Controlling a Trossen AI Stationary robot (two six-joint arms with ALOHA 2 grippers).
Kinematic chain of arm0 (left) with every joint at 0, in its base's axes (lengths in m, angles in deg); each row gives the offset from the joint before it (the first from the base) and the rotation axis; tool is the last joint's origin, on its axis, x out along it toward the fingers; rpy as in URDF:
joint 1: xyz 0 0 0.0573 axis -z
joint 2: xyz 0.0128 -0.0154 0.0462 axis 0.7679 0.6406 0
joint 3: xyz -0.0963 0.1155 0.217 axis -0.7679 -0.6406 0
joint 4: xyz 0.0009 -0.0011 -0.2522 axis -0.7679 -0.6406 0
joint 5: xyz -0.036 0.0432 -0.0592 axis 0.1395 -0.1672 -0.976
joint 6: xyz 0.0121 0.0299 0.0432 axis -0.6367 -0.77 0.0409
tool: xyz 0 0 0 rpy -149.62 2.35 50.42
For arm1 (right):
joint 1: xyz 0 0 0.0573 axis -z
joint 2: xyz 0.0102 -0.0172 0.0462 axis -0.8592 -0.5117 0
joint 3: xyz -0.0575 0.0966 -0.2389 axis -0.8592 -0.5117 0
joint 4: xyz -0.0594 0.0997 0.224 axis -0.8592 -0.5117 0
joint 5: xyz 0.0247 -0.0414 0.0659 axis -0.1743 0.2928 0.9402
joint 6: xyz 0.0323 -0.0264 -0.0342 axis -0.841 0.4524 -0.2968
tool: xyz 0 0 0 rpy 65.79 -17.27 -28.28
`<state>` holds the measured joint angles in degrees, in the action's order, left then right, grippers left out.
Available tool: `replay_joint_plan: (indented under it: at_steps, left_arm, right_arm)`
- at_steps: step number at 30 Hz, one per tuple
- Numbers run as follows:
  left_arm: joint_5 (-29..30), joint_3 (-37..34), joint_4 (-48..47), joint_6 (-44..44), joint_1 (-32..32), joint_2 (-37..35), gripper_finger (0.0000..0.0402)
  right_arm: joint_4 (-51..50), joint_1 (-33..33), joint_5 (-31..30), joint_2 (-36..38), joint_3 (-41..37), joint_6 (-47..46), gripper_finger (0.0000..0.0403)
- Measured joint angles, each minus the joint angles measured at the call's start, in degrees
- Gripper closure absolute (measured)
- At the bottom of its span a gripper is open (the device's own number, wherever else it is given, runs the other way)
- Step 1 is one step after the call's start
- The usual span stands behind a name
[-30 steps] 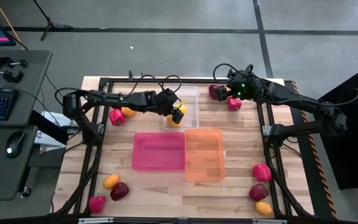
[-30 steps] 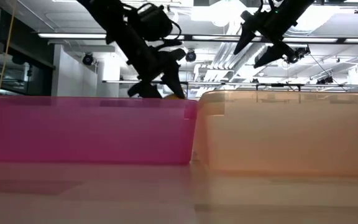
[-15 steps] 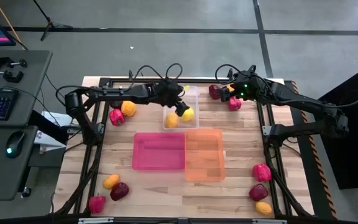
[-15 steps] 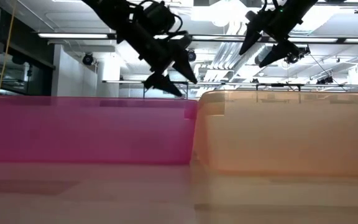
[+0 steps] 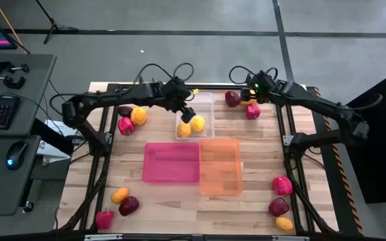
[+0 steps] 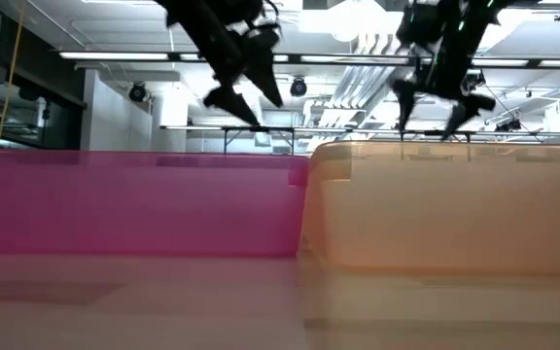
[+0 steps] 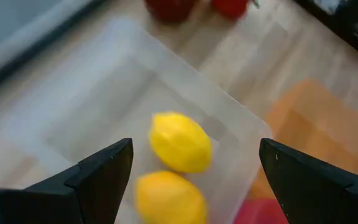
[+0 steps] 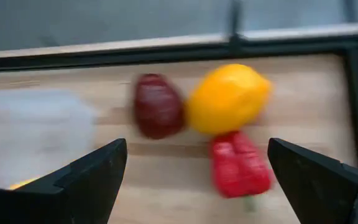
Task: Sort produce into baskets
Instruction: Put the lemon into the white bin
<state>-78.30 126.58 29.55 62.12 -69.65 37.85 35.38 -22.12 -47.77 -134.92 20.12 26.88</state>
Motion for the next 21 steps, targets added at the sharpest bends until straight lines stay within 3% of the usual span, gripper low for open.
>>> replay_joint_plan:
  at_steps: [4,8,11,21]
  left_arm:
    - [9.94,0.05,-4.50,-2.29,0.00,-6.41,0.0065]
    - [20.22,0.05,-9.16,-0.65,0.00,-12.45,0.0065]
    - [22.36,0.07,-13.95,1.11,-0.02,-16.44,0.0065]
    - [23.88,0.05,-21.84,2.80,0.04,-21.56,0.0065]
  right_arm:
    - [1.63,7.98,0.24,-6.14,0.00,0.39,0.0024]
    - [6.79,14.54,5.11,-12.09,0.00,-1.68,0.0024]
    - [10.07,16.81,8.87,-15.04,0.00,-4.17,0.0024]
    - [11.19,16.09,7.85,-21.78,0.00,-15.03,0.0024]
